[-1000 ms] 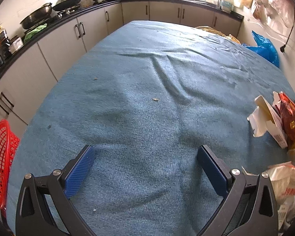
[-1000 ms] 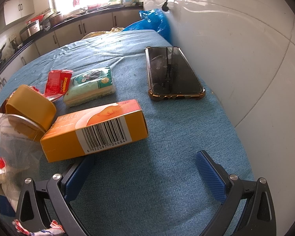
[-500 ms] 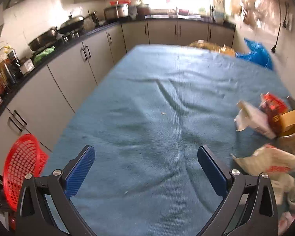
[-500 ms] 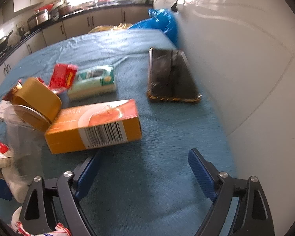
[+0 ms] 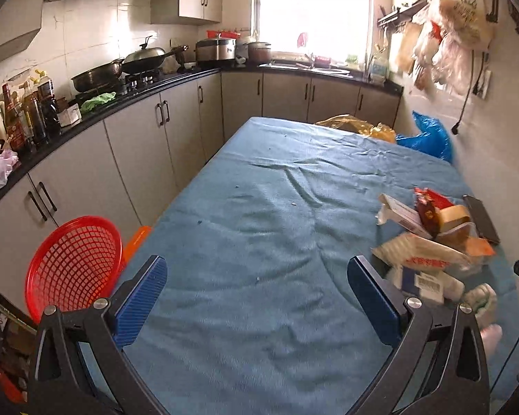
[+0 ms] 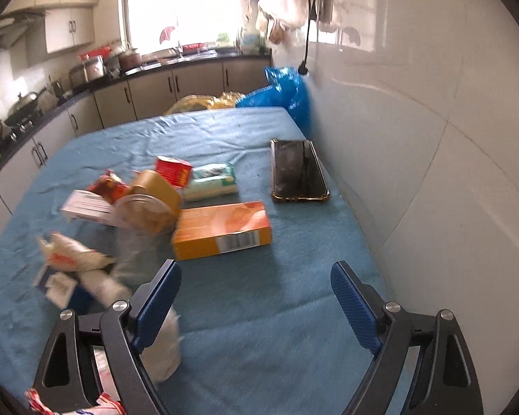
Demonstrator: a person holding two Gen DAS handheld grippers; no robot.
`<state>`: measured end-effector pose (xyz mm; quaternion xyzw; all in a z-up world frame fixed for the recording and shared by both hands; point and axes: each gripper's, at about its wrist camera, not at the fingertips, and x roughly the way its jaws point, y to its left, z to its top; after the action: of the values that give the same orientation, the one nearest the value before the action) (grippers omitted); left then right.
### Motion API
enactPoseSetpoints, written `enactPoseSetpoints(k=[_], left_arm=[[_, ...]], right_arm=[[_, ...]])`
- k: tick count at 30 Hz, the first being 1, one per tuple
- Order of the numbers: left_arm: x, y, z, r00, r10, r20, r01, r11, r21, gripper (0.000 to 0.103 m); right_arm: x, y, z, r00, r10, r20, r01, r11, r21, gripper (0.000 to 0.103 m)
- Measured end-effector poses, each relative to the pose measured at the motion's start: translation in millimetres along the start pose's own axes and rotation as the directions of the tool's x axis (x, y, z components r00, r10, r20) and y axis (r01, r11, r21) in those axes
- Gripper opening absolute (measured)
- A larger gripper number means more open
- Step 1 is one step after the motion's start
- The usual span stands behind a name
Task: Collect trash
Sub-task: 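Move both tools toward the pile of trash on the table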
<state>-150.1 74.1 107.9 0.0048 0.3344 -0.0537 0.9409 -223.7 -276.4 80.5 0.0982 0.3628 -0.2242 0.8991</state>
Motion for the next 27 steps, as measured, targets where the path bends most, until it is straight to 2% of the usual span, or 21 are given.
enactPoseSetpoints(k=[7, 13, 22, 27], left_arm=[[-37, 5, -19, 0.999, -0.007, 0.054, 0.007, 1.000, -0.001, 0.103], [-58, 3, -37, 0.997, 0.005, 0.079, -0.006, 1.000, 0.014, 0.103], [-80, -4, -60, 0.992, 0.037, 0.120, -0.045, 0.997, 0.060, 0.103], [-82, -10, -69, 0.990, 0.066, 0.124, -0.078, 0.993, 0.093, 0.103]], right_arm=[[-47, 13, -22, 0.996, 0.032, 0.083, -0.032, 0.999, -0.005, 0.091], [-70, 21, -42, 0.992, 0.072, 0.103, -0.072, 0.997, -0.011, 0.091], [-89, 27, -71, 0.975, 0.145, 0.171, -0.144, 0.989, -0.019, 0.091], [-91, 33, -83, 0.976, 0.139, 0.166, -0.134, 0.990, -0.041, 0.091]])
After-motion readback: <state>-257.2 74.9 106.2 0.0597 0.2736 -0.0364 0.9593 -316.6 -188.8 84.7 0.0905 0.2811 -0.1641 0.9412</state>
